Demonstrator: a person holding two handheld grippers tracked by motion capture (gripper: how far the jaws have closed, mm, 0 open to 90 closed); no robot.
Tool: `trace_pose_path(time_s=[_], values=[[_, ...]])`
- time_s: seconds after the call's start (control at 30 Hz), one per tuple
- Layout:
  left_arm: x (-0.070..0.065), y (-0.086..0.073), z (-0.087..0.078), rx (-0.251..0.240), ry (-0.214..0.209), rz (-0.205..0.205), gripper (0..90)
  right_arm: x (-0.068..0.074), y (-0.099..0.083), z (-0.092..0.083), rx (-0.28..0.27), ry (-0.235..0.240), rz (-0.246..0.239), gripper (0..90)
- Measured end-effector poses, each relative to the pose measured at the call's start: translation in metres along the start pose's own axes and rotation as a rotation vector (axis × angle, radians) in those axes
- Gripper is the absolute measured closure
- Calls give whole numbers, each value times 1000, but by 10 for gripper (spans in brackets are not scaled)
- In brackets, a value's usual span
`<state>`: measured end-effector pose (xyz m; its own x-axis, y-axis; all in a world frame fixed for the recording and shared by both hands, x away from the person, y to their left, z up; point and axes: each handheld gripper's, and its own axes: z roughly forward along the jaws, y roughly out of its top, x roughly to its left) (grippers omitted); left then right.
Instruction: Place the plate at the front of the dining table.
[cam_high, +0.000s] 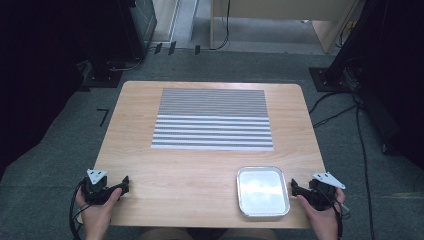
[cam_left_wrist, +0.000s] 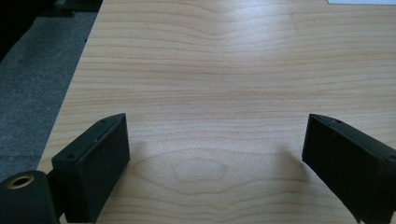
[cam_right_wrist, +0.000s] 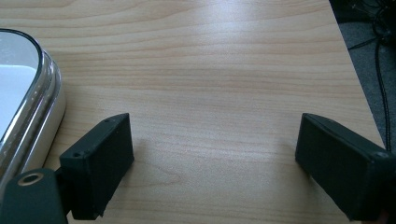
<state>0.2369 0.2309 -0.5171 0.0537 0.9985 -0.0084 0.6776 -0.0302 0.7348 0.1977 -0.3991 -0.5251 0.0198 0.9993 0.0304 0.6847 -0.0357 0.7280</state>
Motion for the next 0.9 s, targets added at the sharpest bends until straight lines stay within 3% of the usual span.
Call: trace_pose_path(time_s=[0.5,0.6,0.63,0.67,0.7,0.73,0.87,0.9], values=[[-3,0,-6,-30,7,-7,76,-1,-2,-3,-19,-14,6,142],[-10,4,-16,-92,4,-26,76,-2,-3,-5,-45,-18,14,154],[-10,4,-16,-92,4,-26,76,-2,-3,-5,-45,-18,14,154],[-13,6,-21,-133,-14,-39,76,-3,-3,-7,-59,-20,16,161],[-13,6,-21,-133,-14,-39,76,-3,-3,-7,-59,-20,16,161],[-17,8,-26,-168,-19,-43,76,-3,-3,-9,-67,-21,14,163],[-26,9,-32,-198,-19,-46,76,-3,-3,-12,-89,-19,12,172],[-32,9,-34,-211,-59,-61,76,-2,-3,-14,-96,-20,13,176]])
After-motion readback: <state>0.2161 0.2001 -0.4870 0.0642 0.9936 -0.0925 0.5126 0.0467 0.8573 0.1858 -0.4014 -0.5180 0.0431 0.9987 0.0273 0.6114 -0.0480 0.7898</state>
